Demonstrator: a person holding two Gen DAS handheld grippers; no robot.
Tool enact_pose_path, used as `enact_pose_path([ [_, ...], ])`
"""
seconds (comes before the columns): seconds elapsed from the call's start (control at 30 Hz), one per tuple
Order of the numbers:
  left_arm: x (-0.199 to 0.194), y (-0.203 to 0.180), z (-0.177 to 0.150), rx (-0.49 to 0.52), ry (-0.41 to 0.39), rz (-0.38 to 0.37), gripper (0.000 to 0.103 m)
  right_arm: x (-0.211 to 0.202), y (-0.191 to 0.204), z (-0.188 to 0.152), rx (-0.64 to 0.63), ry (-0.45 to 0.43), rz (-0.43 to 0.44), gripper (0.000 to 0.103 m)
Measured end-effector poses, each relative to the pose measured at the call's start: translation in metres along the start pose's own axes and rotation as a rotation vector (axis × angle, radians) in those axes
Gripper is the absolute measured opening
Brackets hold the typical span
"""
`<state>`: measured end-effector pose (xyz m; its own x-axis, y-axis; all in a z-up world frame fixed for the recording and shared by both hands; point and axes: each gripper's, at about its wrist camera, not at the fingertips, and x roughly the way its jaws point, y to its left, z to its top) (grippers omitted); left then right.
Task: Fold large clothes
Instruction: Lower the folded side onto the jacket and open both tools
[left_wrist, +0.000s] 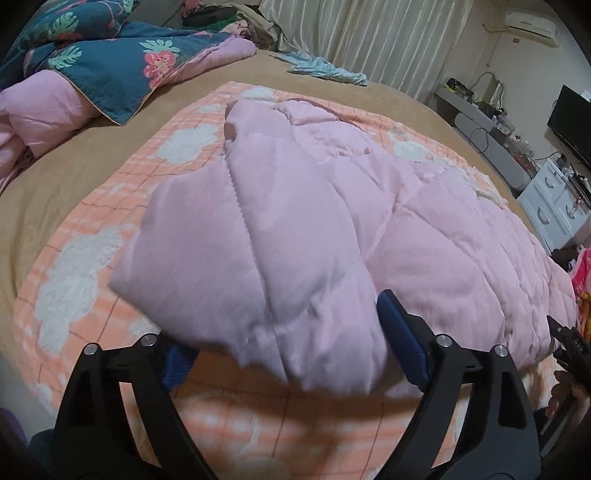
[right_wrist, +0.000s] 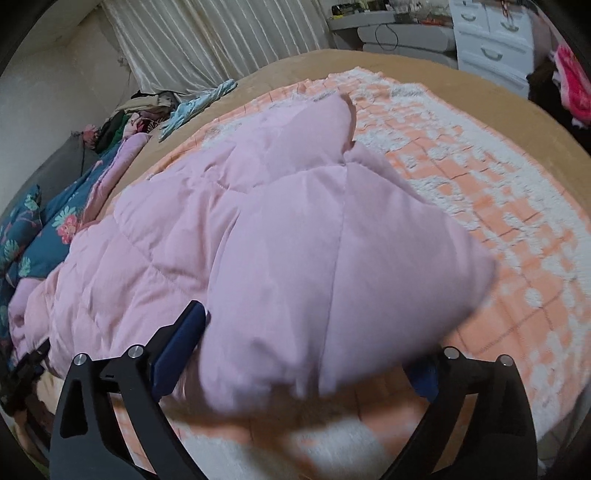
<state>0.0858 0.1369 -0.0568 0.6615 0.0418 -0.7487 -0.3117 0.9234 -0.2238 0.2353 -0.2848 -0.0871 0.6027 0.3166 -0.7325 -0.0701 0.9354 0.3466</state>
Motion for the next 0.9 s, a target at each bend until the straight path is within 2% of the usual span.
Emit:
enact_pose_path([
  [0.23,-0.022,0.000,-0.005,0.005,0.003,0.000,0.091,-0.033,0.008,-0.014,-0.072,-0.053,-0.049,0.098],
  [0.33,-0.034,-0.003,-0.008,0.022,-0.012,-0.008,0.091,-0.050,0.011,-0.017,-0.106,-0.092,-0.060,0.099],
  [0.73,-0.089,-0.031,-0.009,0.084,-0.114,-0.064,0.094,-0.126,0.052,-0.024,-0.268,-0.267,-0.022,0.099],
  [0.9,-0.106,-0.044,-0.012,0.108,-0.147,-0.085,0.094,-0.149,0.073,-0.035,-0.327,-0.309,-0.004,0.099],
])
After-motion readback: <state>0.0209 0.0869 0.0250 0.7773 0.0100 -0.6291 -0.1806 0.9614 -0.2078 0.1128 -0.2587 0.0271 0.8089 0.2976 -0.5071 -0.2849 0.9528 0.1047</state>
